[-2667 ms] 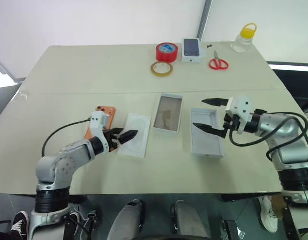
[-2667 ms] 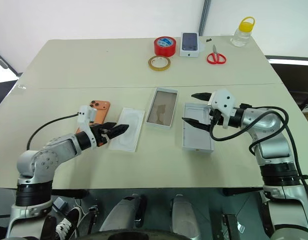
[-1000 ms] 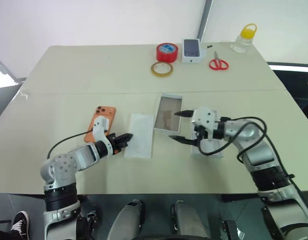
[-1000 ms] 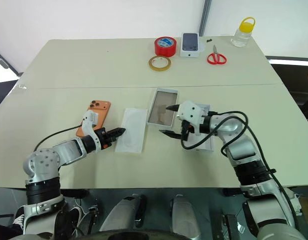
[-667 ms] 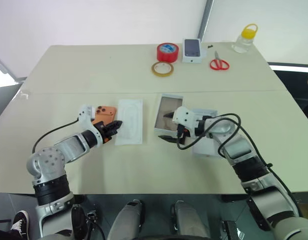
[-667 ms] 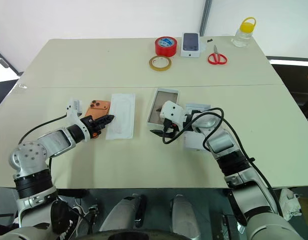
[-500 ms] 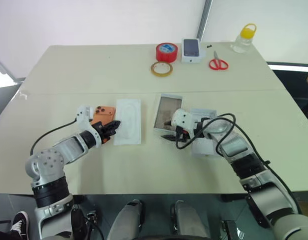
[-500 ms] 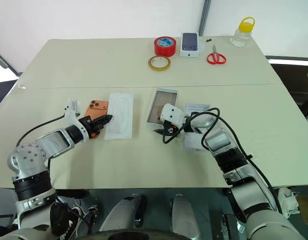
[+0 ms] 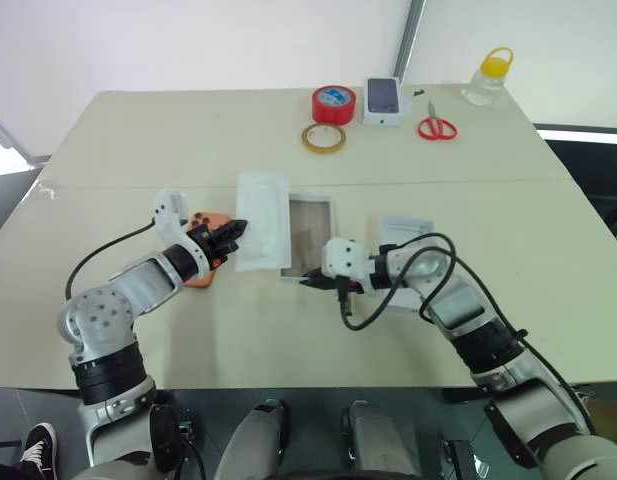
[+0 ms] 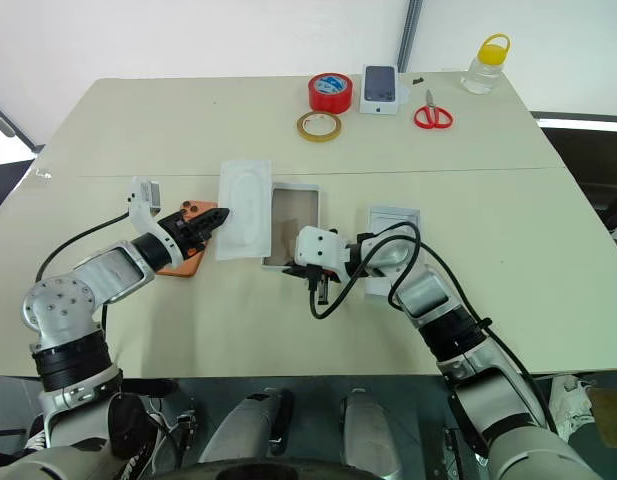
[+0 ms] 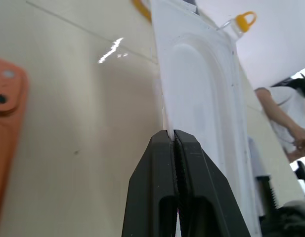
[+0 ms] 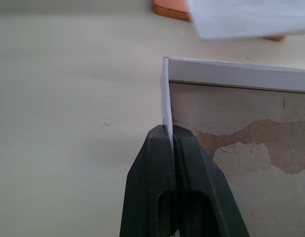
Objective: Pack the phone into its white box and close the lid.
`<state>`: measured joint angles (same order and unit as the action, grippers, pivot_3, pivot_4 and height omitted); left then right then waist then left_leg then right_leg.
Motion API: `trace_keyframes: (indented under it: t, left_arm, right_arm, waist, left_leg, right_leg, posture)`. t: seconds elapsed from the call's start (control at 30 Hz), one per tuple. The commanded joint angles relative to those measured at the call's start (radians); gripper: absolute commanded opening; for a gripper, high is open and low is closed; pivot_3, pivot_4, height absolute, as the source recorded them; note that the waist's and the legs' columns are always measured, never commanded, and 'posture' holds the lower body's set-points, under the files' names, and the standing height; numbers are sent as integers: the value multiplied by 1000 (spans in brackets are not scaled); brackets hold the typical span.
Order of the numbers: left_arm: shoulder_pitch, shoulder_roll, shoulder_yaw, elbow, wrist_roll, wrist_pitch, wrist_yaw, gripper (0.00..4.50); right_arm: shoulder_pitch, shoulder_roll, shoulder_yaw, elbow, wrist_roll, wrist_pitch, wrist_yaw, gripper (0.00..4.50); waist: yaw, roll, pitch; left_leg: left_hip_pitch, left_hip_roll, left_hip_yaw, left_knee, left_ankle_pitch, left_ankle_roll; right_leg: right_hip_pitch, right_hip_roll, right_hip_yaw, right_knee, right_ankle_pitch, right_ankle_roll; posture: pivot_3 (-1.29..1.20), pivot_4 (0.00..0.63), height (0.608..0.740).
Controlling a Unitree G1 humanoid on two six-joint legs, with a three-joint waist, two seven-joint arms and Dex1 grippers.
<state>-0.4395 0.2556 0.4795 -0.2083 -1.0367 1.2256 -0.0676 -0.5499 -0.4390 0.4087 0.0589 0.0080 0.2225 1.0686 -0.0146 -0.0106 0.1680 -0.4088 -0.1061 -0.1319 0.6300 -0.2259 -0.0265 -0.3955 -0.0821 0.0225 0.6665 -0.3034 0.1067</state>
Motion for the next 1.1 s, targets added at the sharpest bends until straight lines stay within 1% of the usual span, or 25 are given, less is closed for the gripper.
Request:
trace_keyframes:
  t: [0.03, 0.07, 0.1, 0.17, 0.2, 0.27, 0.33, 0.37, 0.47, 0.6, 0.67, 0.87, 0.97, 1.0, 1.03, 1.07, 1.1]
  left_arm:
    - [8, 5, -5, -11, -31, -1, 1, 0]
    - [12, 3, -11, -11, -28, -5, 1, 0]
    - [16, -1, -18, -8, -25, -4, 5, 0]
    - [22, -10, -33, -10, -19, -8, 10, 0]
    - [25, -19, -45, -15, -13, -15, 14, 0]
    - [31, -34, -62, -26, -10, -25, 21, 0]
    - [36, -50, -78, -40, -8, -33, 32, 0]
    - [40, -58, -89, -48, -5, -39, 38, 0]
    - [50, -85, -119, -60, 9, -62, 55, 0]
    - [56, -114, -147, -54, 22, -87, 68, 0]
    - [58, -125, -156, -48, 26, -96, 70, 0]
    - [62, -119, -189, -35, 55, -111, 64, 0]
    - [57, -114, -200, -26, 68, -117, 56, 882]
    - [56, -111, -206, -26, 72, -117, 52, 1289]
    - [55, -106, -212, -27, 77, -119, 48, 2007]
    - [53, -108, -210, -26, 77, -121, 51, 2311]
    - [52, -107, -210, -26, 75, -119, 52, 2780]
  right_arm:
    - [9, 7, 4, -60, 16, 11, 8, 18]
    - [7, 12, 6, -58, 16, 16, 6, 18]
    - [1, 20, 4, -52, 19, 30, 1, 295]
    - [-14, 32, -4, -28, 11, 32, -20, 1006]
    - [-16, 28, -12, -28, 23, 44, -9, 1433]
    - [-15, 15, -25, -37, 32, 58, -2, 2453]
    - [-15, -12, -54, -59, 50, 75, 7, 3528]
    - [-13, -38, -81, -78, 72, 96, 21, 3991]
    - [-1, -143, -153, -93, 106, 109, 64, 3991]
    - [7, -234, -203, -48, 98, 62, 69, 3991]
    - [1, -250, -222, -15, 85, 34, 50, 3991]
    - [-19, -229, -237, 35, 70, -13, -22, 3991]
    - [-14, -219, -237, 32, 77, -12, -42, 4056]
    - [-10, -220, -236, 30, 76, -16, -45, 4056]
    - [-8, -220, -234, 29, 74, -19, -47, 4056]
    - [-9, -219, -235, 30, 74, -20, -51, 4056]
    - [-14, -214, -239, 32, 78, -19, -57, 4056]
  waist:
    - [-1, 0, 0]
    - [-1, 0, 0]
    - [-2, 0, 0]
    - [-1, 0, 0]
    - [-1, 0, 0]
    - [1, 0, 0]
    - [3, 0, 0]
    - [4, 0, 0]
    - [7, -1, 0]
    - [2, -1, 0]
    - [-1, -1, 0]
    - [2, -1, 0]
    - [3, -1, 0]
    - [4, -1, 0]
    - [4, -1, 0]
    - [4, -1, 0]
    - [4, -1, 0]
  left_leg:
    - [0, 0, 0, 0, 0, 0]
    - [0, 0, 0, 0, 0, 0]
    - [0, 0, 0, 0, 0, 0]
    - [0, 0, 0, 0, 0, 0]
    - [0, 0, 0, 0, 0, 0]
    - [0, 0, 0, 0, 0, 0]
    - [0, 0, 0, 0, 0, 0]
    - [0, 0, 0, 0, 0, 0]
    - [0, -1, 0, 0, 0, 0]
    - [0, 0, 0, 0, 0, 1]
    - [0, 0, 1, -1, 0, 1]
    - [0, 0, 1, 0, 0, 0]
    - [0, 0, 1, 0, 0, 0]
    - [0, 0, 1, 0, 0, 0]
    - [0, 0, 1, 0, 0, 0]
    - [0, 0, 1, 0, 0, 0]
    - [0, 0, 1, 0, 0, 0]
  right_leg:
    - [0, 0, 0, 0, 0, 0]
    - [0, 0, 0, 0, 0, 0]
    - [0, 0, 0, 0, 0, 0]
    - [0, 0, 0, 0, 0, 0]
    - [0, 0, 0, 0, 0, 0]
    - [0, 0, 0, 0, 0, 0]
    - [0, 0, 0, 0, 0, 0]
    - [0, 0, 0, 0, 0, 0]
    - [1, -1, 0, -1, 0, 0]
    - [1, -1, 0, -1, 0, 0]
    - [0, 0, 0, -1, 0, 0]
    - [1, 0, 0, -1, 0, 0]
    - [1, 0, 0, -1, 0, 0]
    - [1, 0, 0, -1, 0, 0]
    - [1, 0, 0, -1, 0, 0]
    - [1, 0, 0, -1, 0, 0]
    - [1, 0, 0, -1, 0, 0]
  posture:
    - [0, 150, 740]
    - [0, 150, 740]
    - [0, 150, 740]
    - [0, 150, 740]
    - [0, 150, 740]
    - [0, 150, 740]
    - [0, 150, 740]
    - [0, 150, 740]
    - [0, 150, 740]
    - [0, 150, 740]
    - [0, 150, 740]
    - [0, 150, 740]
    - [0, 150, 740]
    - [0, 150, 740]
    - [0, 150, 740]
    - [0, 150, 740]
    - [0, 150, 740]
